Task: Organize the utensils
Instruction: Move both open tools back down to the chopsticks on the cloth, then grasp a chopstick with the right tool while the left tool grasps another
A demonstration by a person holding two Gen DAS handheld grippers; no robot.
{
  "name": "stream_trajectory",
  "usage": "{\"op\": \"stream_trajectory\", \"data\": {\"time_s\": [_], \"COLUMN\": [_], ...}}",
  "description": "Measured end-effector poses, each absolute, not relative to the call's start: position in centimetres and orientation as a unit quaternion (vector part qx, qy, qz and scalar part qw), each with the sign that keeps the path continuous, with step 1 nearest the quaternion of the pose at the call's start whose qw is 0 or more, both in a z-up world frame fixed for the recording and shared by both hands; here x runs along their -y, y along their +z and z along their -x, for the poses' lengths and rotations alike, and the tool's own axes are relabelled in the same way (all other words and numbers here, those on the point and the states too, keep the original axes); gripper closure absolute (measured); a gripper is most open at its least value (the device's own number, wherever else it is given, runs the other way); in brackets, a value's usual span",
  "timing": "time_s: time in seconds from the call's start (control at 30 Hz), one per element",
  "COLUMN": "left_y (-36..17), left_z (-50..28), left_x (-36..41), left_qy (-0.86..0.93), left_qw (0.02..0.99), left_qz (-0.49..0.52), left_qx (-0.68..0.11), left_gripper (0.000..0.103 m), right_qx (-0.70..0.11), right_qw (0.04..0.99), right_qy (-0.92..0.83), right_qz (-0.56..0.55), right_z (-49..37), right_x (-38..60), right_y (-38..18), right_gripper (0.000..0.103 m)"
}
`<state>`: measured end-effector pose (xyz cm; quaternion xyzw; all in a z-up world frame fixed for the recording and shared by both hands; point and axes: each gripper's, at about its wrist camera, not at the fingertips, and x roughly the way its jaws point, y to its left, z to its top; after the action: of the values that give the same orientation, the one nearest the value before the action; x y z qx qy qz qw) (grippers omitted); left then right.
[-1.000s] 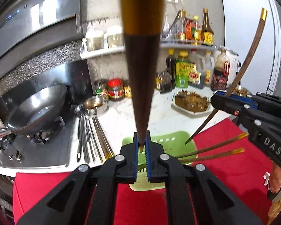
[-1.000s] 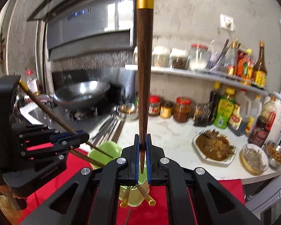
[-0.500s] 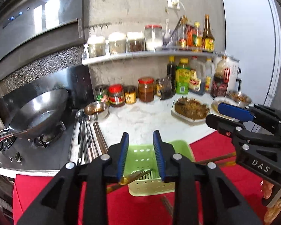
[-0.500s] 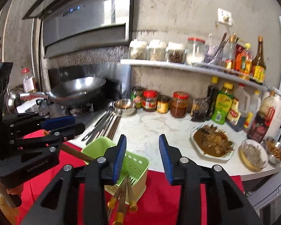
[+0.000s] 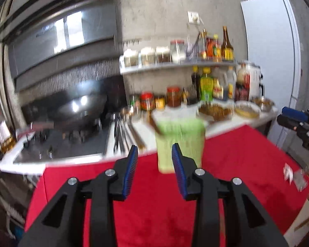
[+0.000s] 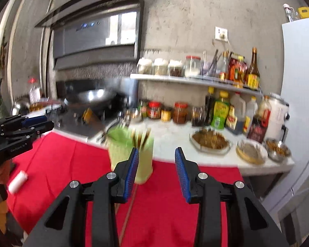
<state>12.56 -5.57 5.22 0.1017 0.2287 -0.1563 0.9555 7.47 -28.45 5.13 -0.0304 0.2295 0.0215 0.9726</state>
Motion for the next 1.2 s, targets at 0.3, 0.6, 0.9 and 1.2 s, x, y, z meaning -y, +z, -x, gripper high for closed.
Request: {"op": "stream_trajectory", "data": {"time_s": [0.3,0.6,0.9,1.2], "left_y": [-5.1,-8.8,-8.7,-9.5], "left_z": [-7.9,-7.5,-8.1,-7.4], "left_x": [1.1,-0.8,-1.0,3.1], "left_qy": [-0.116,-0.09,-0.081,-0.156], "left_qw": [0.945,0.935,0.935,0.918], "left_qz": [-0.051,-0.032,-0.028,-0.025], "left_qx": [-0.301,-0.341,-0.344,-0.365], "left_gripper": [0.069,0.069,0.069,0.069], "right_qx": [-0.315,-0.375,-0.396,-0.398], "right_qw": [0.948,0.926,0.917,0.917], "right_qy": [0.042,0.051,0.052,0.02], "right_qz": [0.008,-0.009,-0.005,0.007], "right_z": [-3.6,-4.7,-6.1,-5.0], "right_x": [25.3,23.5,22.7,24.6], "right_y": [-5.9,-11.3,-12.5,-12.3], "right_gripper": [0.065,0.081,0.089,0.096]}}
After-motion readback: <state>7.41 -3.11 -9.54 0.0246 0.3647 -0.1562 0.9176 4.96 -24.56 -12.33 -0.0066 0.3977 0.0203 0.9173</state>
